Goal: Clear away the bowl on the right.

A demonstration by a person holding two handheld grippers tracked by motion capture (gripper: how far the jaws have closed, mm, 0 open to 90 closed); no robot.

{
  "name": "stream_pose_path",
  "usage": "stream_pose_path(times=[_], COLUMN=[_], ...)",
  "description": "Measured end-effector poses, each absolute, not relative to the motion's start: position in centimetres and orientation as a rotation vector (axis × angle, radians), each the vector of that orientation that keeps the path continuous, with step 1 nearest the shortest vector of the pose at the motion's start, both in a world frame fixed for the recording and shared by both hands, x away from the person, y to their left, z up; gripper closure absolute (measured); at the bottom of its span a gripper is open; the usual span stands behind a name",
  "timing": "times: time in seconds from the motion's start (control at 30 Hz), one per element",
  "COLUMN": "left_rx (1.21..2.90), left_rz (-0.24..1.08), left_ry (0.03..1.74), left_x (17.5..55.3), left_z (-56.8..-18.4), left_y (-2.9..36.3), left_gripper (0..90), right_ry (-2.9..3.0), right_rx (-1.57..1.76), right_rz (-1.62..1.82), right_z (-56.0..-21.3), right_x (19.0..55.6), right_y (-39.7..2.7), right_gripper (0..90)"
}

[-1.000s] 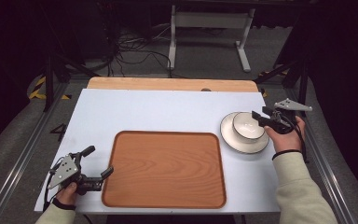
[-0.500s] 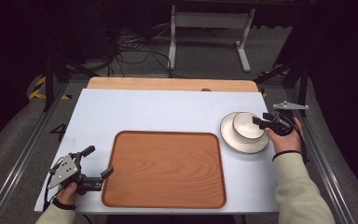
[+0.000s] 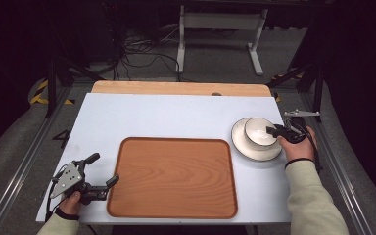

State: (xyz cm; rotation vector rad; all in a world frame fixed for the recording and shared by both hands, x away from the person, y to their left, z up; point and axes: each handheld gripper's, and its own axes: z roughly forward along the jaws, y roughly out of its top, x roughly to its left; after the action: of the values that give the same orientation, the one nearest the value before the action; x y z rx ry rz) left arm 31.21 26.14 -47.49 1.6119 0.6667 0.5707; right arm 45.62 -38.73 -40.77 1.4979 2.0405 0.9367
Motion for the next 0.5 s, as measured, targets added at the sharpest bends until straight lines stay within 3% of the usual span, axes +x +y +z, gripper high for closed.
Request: stream_pose_path(times=[0.33, 0.5], left_rx=[1.613, 1.614], left_rz=[0.567, 0.566], left_ry=[0.668, 0.666], left_x=[31.21, 31.23], left_z=[-47.48, -47.47], left_y=[26.2, 26.23], left_gripper=[0.4, 0.4], right_ry=[2.046, 2.018], right_rx=[1.538, 1.58], right_rz=[0.91, 0.907], right_z=[-41.02, -40.97], right_x=[45.81, 45.82], right_y=[-38.39, -38.44], right_gripper=[78.9, 82.8])
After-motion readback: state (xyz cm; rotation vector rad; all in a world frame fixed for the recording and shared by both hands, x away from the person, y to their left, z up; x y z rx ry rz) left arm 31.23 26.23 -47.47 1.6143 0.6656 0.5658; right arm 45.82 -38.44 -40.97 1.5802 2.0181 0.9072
